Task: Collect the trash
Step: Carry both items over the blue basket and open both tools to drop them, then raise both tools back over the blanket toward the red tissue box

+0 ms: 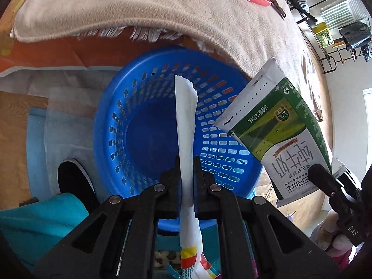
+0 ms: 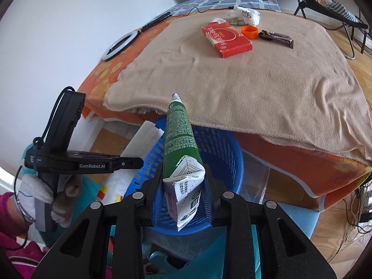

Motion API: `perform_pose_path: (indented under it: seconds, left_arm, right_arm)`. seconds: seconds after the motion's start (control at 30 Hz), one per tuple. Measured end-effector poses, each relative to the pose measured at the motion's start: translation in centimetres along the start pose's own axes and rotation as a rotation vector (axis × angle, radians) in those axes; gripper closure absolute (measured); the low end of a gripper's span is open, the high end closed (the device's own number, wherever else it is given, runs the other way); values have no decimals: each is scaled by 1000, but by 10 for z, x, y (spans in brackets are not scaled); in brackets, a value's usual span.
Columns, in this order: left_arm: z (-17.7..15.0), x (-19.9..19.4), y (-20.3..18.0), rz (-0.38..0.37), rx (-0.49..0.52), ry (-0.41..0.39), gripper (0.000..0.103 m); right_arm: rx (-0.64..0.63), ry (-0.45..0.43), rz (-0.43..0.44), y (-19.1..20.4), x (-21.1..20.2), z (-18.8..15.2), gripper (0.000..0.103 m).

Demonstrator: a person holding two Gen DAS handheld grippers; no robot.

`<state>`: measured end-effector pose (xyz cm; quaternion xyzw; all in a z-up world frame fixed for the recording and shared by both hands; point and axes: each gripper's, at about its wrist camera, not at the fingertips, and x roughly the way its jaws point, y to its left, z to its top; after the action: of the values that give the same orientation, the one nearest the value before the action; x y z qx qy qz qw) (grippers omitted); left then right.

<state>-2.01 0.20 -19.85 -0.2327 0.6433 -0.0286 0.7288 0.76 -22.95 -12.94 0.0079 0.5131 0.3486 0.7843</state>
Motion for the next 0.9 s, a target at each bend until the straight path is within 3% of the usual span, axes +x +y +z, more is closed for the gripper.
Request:
perform_pose_path:
  seconds: [0.53, 0.63, 0.7, 0.73, 0.83, 0.9]
  left_arm:
    - [8, 11, 8, 32, -33, 31, 97]
    - [9, 10, 5, 42, -24, 24, 83]
    - [9, 6, 2, 46, -19, 8, 54]
    - [10, 4, 1, 48, -19, -2, 48]
    - [12, -1, -1, 57, -17, -20, 45]
    - [14, -3, -1, 56, -21, -25, 45]
  right_arm:
    - [19, 75, -49, -3, 34, -12, 74]
    - [23, 78, -60, -4, 36, -13, 72]
    - [31, 81, -60, -6, 36, -13, 69]
    - [35, 82, -63, -6, 36, -13, 66]
    - [41, 78, -76, -7, 36, -12, 46]
    - [46, 72, -80, -9, 35, -12, 42]
